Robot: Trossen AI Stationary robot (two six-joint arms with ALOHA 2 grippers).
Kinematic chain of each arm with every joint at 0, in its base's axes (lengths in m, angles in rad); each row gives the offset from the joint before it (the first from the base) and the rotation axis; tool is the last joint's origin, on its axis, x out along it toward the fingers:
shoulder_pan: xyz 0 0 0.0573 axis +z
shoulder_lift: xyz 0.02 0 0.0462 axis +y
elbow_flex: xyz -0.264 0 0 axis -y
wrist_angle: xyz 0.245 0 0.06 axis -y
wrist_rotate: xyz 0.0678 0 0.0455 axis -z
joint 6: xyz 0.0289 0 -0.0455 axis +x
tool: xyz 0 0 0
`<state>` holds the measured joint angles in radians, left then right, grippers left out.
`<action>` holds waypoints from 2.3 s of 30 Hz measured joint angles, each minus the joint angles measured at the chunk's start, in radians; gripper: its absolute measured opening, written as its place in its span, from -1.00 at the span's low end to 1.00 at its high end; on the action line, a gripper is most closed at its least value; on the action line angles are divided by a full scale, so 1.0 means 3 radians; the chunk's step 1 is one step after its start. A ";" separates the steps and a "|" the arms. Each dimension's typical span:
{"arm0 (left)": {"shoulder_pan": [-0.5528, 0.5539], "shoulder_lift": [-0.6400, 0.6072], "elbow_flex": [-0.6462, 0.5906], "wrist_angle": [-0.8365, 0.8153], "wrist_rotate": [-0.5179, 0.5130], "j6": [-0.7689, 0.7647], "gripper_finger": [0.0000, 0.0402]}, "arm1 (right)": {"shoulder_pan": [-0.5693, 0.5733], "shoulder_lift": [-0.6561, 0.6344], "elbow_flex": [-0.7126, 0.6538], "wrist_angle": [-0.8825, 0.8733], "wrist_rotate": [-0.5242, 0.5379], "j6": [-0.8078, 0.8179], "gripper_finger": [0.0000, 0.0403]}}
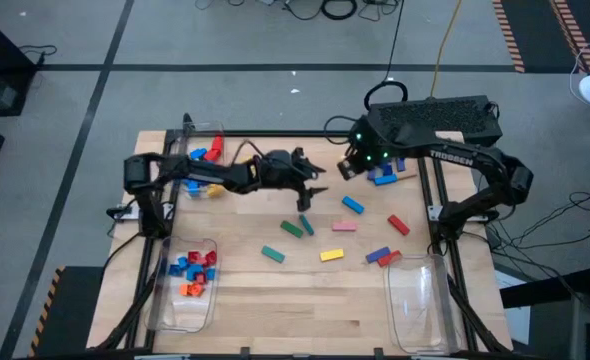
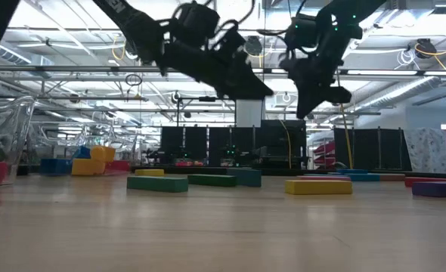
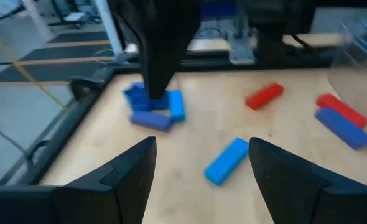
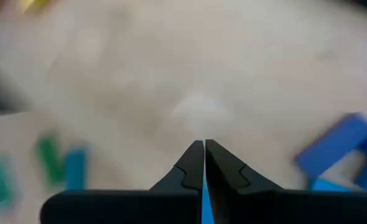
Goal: Sort blocks by size
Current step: Put the blue four stud game piece into the bottom left transparent bin
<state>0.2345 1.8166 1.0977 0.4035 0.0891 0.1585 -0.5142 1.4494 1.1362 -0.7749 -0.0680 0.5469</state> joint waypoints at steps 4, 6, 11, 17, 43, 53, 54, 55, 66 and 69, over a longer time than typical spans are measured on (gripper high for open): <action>0.0126 -0.0309 0.0000 -0.0236 -0.0003 -0.0182 0.29 | 0.0153 0.0046 -0.0141 0.0110 0.1145 0.0653 -1.00; 0.0161 -0.0458 0.0000 -0.0383 -0.0001 -0.0246 0.29 | 0.0113 0.0127 -0.0156 -0.0200 0.1470 0.1153 -1.00; 0.0178 -0.0876 0.0000 -0.0798 0.0059 -0.0403 0.29 | -0.0055 0.0183 -0.0149 -0.0688 0.1624 0.2064 -1.00; 0.0142 -0.1382 0.0000 -0.0883 0.0205 -0.0426 0.29 | -0.0059 0.0316 -0.0156 -0.0662 0.1655 0.2797 -1.00; 0.0036 -0.2085 0.0000 -0.1627 0.0045 -0.0417 0.29 | -0.0212 0.1094 -0.0156 -0.0912 0.1448 0.4832 -1.00; 0.0049 -0.2086 0.0000 -0.1678 0.0037 -0.0157 0.29 | -0.0486 0.1093 -0.0156 -0.0702 0.1545 0.5062 -1.00; 0.0049 -0.2086 0.0000 -0.1692 0.0037 -0.0157 0.29 | -0.0511 0.1093 -0.0156 -0.0706 0.1554 0.5086 -1.00; 0.0049 -0.2086 0.0000 -0.1701 0.0037 -0.0156 0.29 | -0.0535 0.1094 -0.0156 -0.0706 0.1558 0.5123 -1.00; 0.0049 -0.2086 0.0000 -0.1766 0.0037 -0.0036 0.29 | -0.0690 0.1161 -0.0156 -0.0641 0.1655 0.4932 -1.00; 0.0049 -0.2086 0.0000 -0.1766 0.0037 0.0054 0.29 | -0.0691 0.1176 -0.0156 -0.0601 0.1696 0.4779 -1.00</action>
<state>0.2493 1.1908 1.0977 -0.1265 0.1001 0.1748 -0.7214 1.8023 1.0893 -0.9552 0.4409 1.9806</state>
